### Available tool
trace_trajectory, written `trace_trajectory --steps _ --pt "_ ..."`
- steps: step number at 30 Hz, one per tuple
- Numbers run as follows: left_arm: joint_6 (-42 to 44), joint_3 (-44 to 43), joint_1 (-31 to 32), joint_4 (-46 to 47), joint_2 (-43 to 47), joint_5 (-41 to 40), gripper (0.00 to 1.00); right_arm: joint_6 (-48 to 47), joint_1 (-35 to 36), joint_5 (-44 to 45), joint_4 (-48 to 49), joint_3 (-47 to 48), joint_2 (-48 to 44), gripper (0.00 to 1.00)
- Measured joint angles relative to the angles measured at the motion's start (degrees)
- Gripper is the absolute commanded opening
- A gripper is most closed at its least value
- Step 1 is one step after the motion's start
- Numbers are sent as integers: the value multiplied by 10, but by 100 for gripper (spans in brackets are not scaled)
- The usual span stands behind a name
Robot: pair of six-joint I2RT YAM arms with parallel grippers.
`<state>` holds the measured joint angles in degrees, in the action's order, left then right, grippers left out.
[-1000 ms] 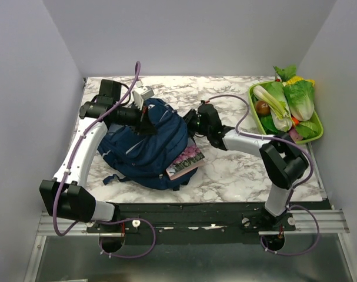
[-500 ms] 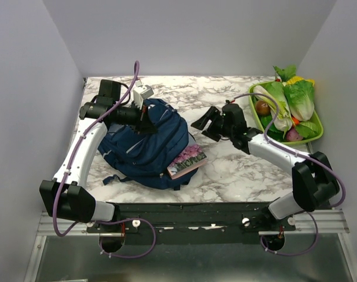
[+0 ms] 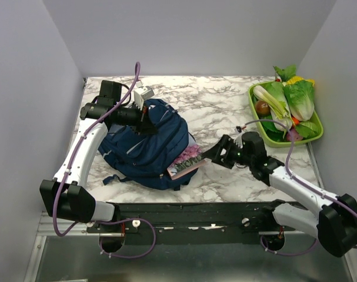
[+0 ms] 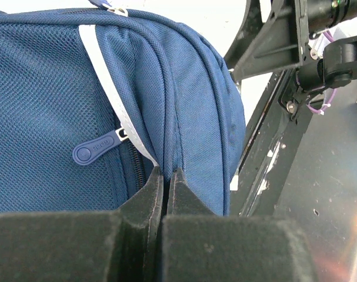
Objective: Pack the student bag
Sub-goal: Place the book in the student bag.
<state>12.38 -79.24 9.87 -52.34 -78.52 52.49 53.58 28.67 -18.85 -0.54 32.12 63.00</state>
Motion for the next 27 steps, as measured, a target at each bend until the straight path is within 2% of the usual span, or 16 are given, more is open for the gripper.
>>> trace_trajectory --steps 4,10,13,14,17,20,27 --pt "0 0 0 0 0 0 0 31 0 -43 52 -62 -25 83" --pt "0 0 0 0 0 0 0 95 1 -100 181 -76 47 83" --pt "0 0 0 0 0 -1 0 121 3 -110 233 -75 73 73" --pt "0 0 0 0 0 -1 0 128 3 -113 245 -73 81 65" --pt "0 0 0 0 0 -2 0 146 7 -118 270 -56 109 50" --pt "1 0 0 -1 0 -3 0 154 18 -119 271 -30 131 42" --pt "7 0 0 -5 0 -18 0 152 48 -110 269 3 172 42"
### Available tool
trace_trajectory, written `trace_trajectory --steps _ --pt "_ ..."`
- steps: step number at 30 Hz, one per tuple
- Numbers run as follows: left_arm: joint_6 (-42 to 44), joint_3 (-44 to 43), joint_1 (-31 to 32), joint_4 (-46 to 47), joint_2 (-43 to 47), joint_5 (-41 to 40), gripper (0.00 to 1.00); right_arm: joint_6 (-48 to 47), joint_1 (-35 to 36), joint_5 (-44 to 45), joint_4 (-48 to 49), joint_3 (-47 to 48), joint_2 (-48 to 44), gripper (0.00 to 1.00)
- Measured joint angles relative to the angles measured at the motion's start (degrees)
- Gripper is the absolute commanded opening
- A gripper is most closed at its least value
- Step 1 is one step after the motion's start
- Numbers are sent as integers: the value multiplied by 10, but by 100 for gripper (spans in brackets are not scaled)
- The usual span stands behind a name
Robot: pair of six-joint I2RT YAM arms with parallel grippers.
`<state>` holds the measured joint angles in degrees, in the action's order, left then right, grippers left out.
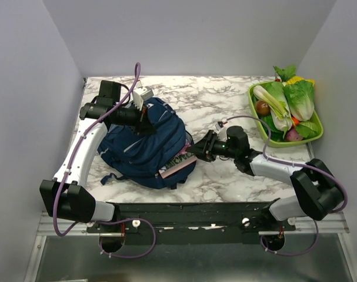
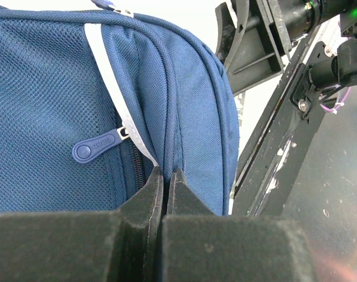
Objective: Pack the student bag
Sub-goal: Place the book in the student bag.
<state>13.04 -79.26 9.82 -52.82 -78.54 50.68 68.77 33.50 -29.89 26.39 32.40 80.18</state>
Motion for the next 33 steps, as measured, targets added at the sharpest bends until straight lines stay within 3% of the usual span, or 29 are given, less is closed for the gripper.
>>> trace_trajectory --steps 13,16,20,24,28,31,33 --pt "35 -23 -1 -26 -7 7 0 -54 8 16 -37 191 161 37" --pt "42 -25 -1 -32 -8 11 0 -60 14 40 -59 240 192 47" --pt "45 -25 -1 -34 -8 11 0 -74 36 72 -107 295 217 70" --pt "45 -25 -1 -33 -8 11 0 -99 45 92 -150 294 217 87" --pt "39 -24 -1 -24 -8 12 0 -130 40 114 -197 248 174 88" --pt "31 -21 0 -14 -10 12 0 -149 36 145 -222 179 85 87" --pt "23 -18 -1 -5 -12 12 0 -159 35 167 -235 138 17 82"
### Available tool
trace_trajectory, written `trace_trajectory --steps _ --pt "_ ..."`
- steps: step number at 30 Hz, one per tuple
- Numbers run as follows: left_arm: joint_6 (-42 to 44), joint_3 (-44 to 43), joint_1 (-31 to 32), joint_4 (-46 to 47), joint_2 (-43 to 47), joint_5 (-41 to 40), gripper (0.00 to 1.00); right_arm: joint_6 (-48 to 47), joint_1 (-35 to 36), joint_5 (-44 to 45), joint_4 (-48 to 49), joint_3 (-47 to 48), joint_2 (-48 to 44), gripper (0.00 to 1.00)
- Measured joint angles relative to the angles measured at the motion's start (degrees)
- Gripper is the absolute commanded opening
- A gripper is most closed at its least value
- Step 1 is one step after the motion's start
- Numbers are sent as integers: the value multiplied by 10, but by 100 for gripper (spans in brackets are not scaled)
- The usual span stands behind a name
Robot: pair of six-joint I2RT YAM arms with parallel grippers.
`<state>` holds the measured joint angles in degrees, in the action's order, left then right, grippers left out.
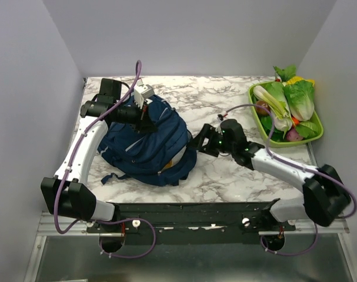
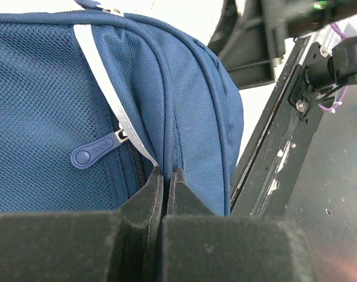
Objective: Pack the student bag
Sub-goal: Place the book in the student bag, then zip the student bag at the center of the board.
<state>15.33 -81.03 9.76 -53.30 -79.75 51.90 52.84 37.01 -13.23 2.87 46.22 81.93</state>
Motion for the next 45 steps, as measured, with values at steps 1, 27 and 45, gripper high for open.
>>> trace_trajectory --steps 1,27,45 --pt "-4 2 0 6 -1 1 0 -9 0 10 -1 -24 -40 79" --pt "-78 51 43 125 -32 -28 0 -273 322 235 -37 48 -18 70" --pt "-95 51 47 138 -38 -39 0 -277 329 302 -86 96 87 61"
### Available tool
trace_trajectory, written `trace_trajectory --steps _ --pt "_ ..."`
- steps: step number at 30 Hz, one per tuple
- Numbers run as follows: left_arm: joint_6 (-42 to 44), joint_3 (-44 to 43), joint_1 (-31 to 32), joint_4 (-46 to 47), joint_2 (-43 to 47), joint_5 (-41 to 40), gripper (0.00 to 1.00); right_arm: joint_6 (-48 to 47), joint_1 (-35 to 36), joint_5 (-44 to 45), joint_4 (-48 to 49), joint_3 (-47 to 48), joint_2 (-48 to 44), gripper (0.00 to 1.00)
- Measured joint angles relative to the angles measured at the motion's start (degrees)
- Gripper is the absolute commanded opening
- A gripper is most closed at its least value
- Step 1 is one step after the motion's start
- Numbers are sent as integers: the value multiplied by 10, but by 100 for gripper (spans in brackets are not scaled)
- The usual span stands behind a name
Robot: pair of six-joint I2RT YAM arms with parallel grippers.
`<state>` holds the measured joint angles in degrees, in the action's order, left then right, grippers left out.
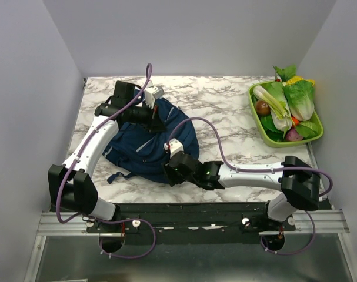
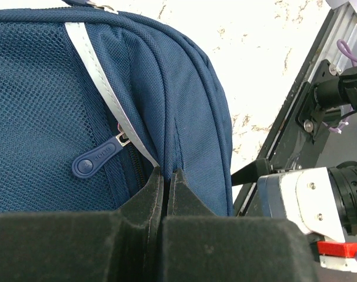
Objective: Pack the student bag
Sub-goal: Zip the student bag at the center of the board.
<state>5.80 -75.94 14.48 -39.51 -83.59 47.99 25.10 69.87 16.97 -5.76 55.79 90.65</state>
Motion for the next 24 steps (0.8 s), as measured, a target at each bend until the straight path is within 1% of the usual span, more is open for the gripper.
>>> trace_trajectory --steps 2,6,8,9,11,12,15,17,18,19,21,22,23,24 --pt "-5 0 3 3 0 -7 0 -1 2 9 0 5 8 59" --pt "-15 0 10 9 0 -22 0 0 9 26 -4 12 18 45" --pt "-20 0 14 13 0 -31 0 2 10 35 -4 13 21 41" --pt "-22 0 17 14 0 -36 0 4 11 39 -5 14 23 36" --pt "-23 0 22 18 0 -45 0 6 13 49 -10 16 26 30" --pt "-23 0 24 19 -1 -48 1 7 15 54 -14 19 26 24" --pt "-22 -1 26 22 -5 -54 10 9 21 69 -23 22 25 17" --pt "-18 -2 27 22 -8 -55 23 10 24 74 -30 22 21 16" --pt "-16 -2 28 21 -8 -56 30 10 24 75 -33 22 17 15" --pt "-9 -3 28 20 -9 -58 41 10 25 75 -36 21 12 14" --pt "4 -9 28 16 -9 -61 57 10 25 75 -42 19 0 9" --pt "12 -16 28 7 -9 -64 79 10 25 75 -44 19 -5 8" --pt "26 -23 28 -2 -9 -67 94 10 25 75 -46 17 -10 8" --pt "35 -29 28 -12 -8 -68 99 10 25 74 -46 14 -16 8"
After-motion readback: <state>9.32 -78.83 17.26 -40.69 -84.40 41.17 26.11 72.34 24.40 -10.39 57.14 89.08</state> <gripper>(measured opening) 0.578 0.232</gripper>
